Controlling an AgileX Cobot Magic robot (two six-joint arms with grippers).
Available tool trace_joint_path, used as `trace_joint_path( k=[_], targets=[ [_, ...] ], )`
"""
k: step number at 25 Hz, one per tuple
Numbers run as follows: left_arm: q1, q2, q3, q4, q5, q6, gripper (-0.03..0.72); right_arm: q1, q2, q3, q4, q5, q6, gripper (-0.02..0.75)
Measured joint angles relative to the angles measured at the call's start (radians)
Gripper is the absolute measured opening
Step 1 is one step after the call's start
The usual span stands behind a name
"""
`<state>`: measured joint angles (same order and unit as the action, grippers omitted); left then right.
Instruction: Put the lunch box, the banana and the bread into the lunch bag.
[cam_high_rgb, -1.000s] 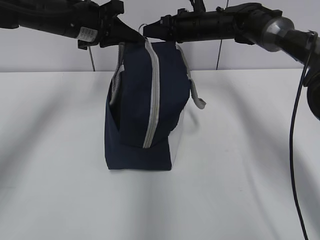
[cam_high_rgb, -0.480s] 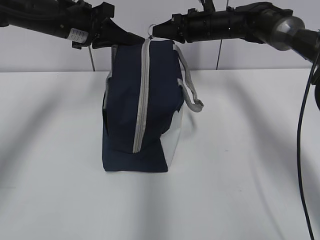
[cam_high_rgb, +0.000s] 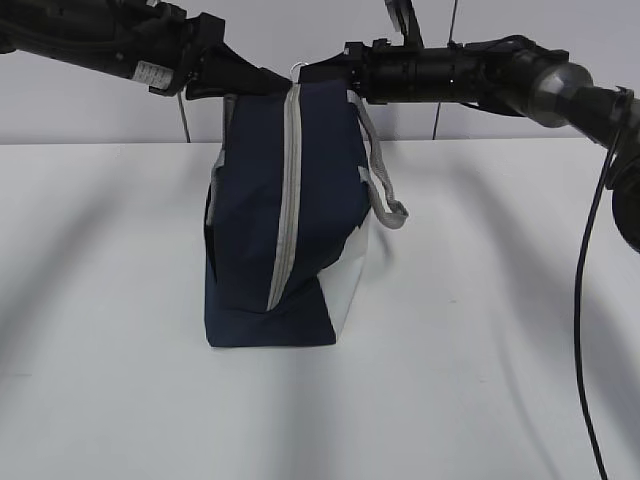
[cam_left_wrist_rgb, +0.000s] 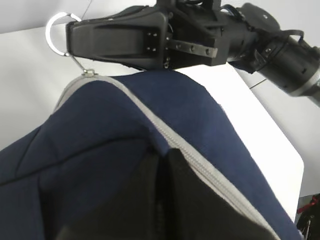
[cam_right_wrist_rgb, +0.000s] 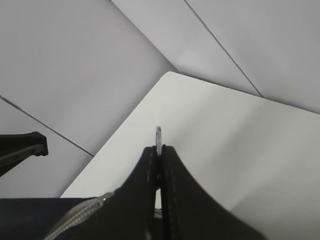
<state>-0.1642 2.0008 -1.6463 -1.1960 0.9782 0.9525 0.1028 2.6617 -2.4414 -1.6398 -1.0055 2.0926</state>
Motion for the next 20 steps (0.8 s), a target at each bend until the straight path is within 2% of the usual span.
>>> trace_joint_path(
  k=[10, 20],
  targets=[
    [0.001, 0.003, 0.000, -0.040, 0.052, 0.101, 0.015, 0.000, 0.049, -0.002, 0.064, -0.013, 0.003, -0.016],
    [0.002, 0.006, 0.000, -0.047, 0.064, 0.113, 0.015, 0.000, 0.068, -0.004, -0.046, 0.033, 0.066, -0.016]
  ],
)
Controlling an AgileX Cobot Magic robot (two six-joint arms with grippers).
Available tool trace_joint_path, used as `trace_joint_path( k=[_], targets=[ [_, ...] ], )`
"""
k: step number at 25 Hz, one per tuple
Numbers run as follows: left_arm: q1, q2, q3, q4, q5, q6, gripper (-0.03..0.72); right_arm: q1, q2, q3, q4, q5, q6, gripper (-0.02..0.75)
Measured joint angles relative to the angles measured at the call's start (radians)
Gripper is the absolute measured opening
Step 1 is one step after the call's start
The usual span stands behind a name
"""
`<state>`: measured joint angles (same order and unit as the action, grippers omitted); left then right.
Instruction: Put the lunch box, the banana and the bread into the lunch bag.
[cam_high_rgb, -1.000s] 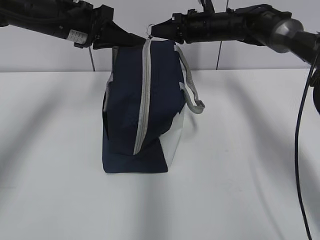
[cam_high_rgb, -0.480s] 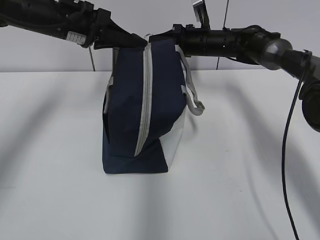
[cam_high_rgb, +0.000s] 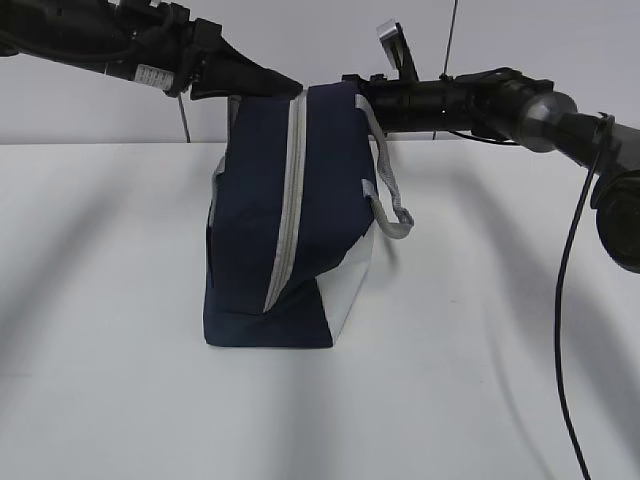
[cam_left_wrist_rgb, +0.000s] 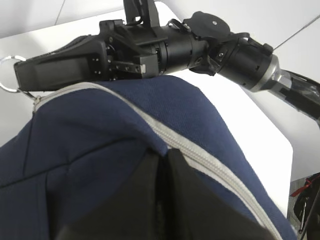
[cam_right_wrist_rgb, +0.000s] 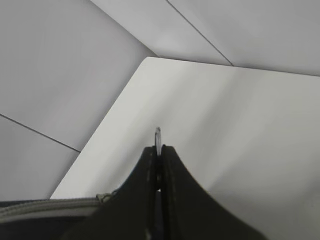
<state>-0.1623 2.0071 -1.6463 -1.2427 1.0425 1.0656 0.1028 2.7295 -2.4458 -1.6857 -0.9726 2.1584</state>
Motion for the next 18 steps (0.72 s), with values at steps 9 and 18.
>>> trace_joint_path(
  k=[9, 18],
  targets=[
    [0.000, 0.002, 0.001, 0.000, -0.025, 0.003, 0.018, 0.000, 0.000, -0.002, -0.028, 0.016, 0.007, -0.001],
    [-0.001, 0.002, -0.001, 0.028, -0.051, -0.039, 0.459, -0.011, 0.005, -0.092, 0.004, 0.039, -0.008, 0.475]
  ],
)
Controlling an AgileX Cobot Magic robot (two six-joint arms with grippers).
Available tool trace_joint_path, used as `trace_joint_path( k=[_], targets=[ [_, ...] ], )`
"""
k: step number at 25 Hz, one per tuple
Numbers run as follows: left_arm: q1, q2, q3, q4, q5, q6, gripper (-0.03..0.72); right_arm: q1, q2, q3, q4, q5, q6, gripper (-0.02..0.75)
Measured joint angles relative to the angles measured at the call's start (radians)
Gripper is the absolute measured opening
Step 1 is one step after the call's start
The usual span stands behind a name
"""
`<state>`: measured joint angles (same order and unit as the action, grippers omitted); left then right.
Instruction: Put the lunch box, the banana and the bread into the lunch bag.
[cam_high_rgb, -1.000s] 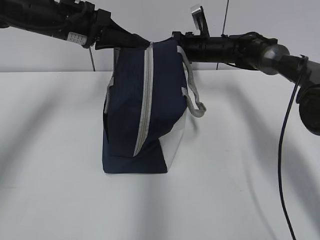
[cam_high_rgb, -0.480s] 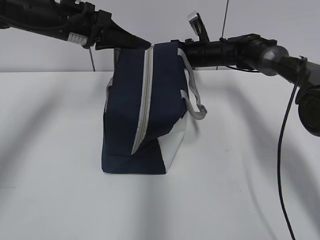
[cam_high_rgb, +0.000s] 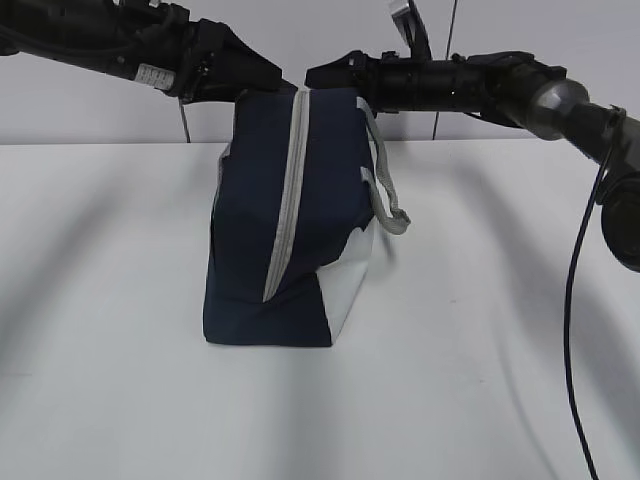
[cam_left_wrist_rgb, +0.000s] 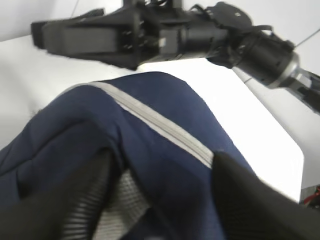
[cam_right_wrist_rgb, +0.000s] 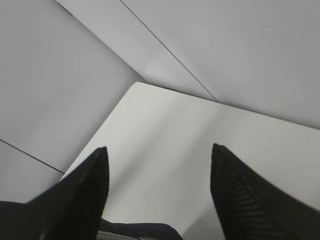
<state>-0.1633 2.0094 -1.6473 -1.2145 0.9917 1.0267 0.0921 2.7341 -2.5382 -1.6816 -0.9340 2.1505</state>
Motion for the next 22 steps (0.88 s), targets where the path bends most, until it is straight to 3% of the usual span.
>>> trace_joint_path(
  k=[2, 7, 14, 22],
  targets=[
    [0.008, 0.000, 0.000, 0.003, -0.013, -0.023, 0.514, 0.000, 0.000, -0.034, -0.005, 0.000, -0.002, 0.506],
    [0.035, -0.005, 0.000, 0.017, -0.026, -0.103, 0.538, 0.000, -0.002, -0.157, -0.171, 0.006, 0.097, 0.522],
    [0.040, -0.091, 0.000, 0.230, -0.093, -0.243, 0.512, 0.000, -0.069, -0.165, -0.198, -0.021, 0.153, 0.523],
    [0.045, -0.165, -0.001, 0.498, 0.001, -0.398, 0.511, -0.003, -0.300, 0.176, -0.198, -0.084, 0.159, 0.507]
  ],
)
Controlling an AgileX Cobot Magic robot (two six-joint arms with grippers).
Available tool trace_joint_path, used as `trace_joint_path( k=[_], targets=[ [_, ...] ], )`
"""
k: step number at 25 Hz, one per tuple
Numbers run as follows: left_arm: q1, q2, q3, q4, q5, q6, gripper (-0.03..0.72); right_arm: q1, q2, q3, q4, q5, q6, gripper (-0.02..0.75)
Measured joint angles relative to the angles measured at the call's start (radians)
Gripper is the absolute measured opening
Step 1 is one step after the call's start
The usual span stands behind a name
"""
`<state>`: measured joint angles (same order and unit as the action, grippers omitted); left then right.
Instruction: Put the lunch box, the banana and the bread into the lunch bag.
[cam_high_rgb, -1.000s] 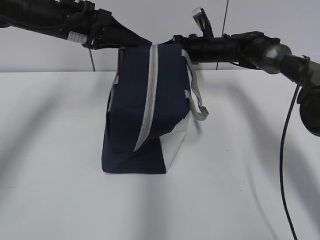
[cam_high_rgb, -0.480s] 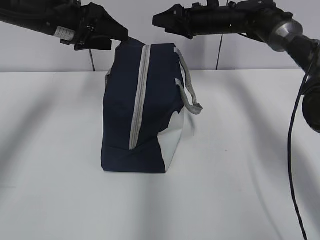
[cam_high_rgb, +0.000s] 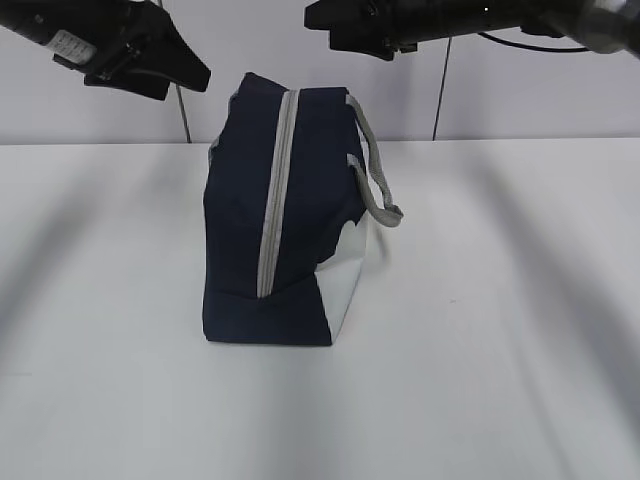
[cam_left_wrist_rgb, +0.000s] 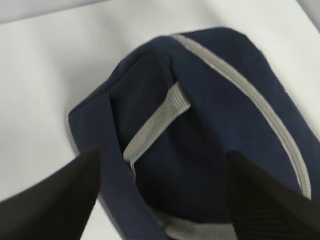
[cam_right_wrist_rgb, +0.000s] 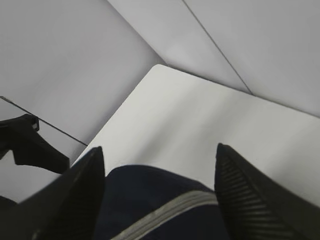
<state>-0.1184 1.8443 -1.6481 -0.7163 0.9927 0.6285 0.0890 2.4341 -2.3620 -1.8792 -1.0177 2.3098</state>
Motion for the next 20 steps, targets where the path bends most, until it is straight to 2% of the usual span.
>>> trace_joint_path(
  k=[8, 13, 20],
  targets=[
    [0.000, -0.055, 0.000, 0.180, 0.096, -0.189, 0.496, -0.004, -0.309, 0.445, 0.000, 0.106, -0.094, 0.505],
    [0.000, -0.079, 0.000, 0.199, 0.183, -0.250, 0.473, -0.004, -0.485, 0.706, 0.000, 0.237, -0.157, 0.503],
    [0.000, -0.124, 0.010, 0.238, 0.236, -0.306, 0.440, -0.004, -0.645, 0.919, 0.002, 0.417, -0.234, 0.501]
  ],
)
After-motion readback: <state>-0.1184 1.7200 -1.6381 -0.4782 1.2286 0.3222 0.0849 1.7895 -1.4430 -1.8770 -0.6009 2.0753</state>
